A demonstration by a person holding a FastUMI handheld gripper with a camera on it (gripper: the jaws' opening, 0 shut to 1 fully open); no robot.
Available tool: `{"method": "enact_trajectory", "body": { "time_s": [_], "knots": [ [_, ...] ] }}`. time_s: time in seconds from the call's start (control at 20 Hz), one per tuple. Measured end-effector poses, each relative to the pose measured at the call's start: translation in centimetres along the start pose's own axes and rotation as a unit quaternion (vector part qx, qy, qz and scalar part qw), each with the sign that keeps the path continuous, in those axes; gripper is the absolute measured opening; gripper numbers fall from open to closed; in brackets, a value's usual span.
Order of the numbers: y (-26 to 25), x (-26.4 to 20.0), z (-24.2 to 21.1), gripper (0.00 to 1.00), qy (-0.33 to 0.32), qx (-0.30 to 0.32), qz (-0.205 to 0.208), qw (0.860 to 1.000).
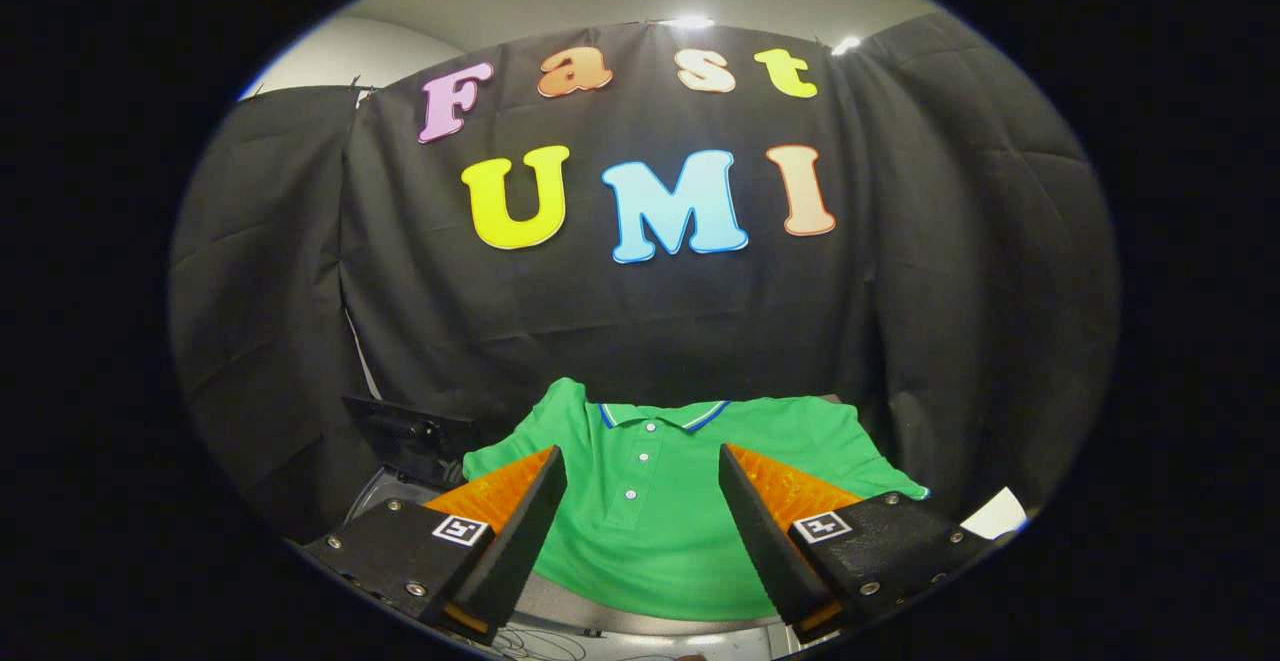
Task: Put the clothes into the washing machine and then close the washing machine lid.
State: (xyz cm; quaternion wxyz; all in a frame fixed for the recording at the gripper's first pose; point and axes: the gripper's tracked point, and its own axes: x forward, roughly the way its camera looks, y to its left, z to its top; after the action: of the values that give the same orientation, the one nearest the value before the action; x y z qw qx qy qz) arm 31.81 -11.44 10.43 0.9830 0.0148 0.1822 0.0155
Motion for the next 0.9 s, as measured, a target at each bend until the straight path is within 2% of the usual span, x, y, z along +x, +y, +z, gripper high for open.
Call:
{"method": "enact_trajectory", "body": {
  "time_s": [0.45, 0.9],
  "knots": [
    [0.6, 7.4, -2.2, 0.94, 0.089, -0.025, 0.023, 0.995],
    [-0.2, 11.8, -6.0, 0.95, 0.164, -0.056, 0.018, 0.985]
  ]
}}
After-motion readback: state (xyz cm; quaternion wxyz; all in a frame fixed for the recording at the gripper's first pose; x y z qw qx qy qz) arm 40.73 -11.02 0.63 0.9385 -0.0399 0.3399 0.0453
